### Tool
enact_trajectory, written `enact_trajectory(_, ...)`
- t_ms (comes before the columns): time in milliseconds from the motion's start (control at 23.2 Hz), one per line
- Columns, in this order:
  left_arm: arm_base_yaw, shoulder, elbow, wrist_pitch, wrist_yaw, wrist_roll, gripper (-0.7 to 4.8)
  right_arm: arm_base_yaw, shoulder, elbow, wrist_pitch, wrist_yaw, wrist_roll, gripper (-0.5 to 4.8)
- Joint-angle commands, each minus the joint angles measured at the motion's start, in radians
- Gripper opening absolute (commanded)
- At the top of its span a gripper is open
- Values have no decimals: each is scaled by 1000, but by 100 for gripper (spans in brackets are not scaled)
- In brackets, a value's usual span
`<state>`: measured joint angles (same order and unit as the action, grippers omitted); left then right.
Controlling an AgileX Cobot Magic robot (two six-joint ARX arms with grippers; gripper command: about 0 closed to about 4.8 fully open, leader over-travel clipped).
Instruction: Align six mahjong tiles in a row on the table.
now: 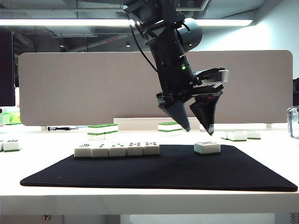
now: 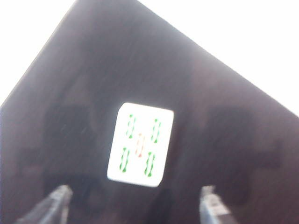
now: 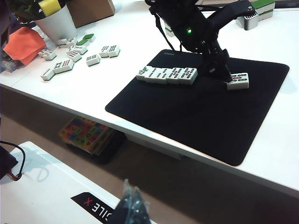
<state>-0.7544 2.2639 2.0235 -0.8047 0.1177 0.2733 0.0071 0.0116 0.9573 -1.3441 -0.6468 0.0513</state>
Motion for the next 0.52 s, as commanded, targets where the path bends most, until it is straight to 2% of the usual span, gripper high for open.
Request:
enact_trajectory(43,-2,13,3,74,25,7,372,1,-12,3,10,1,-3,-1)
enact_trajectory(431,-2,71,3,140,18,7,369,1,-12,3,10,1,-4,-1)
enact_trajectory(474,-2,73,3,142,18,6,363,1,-12,3,10,1,-4,-1)
enact_trajectory(517,-3,79,3,150,18,3,314,1,-12,3,11,1,-4,-1)
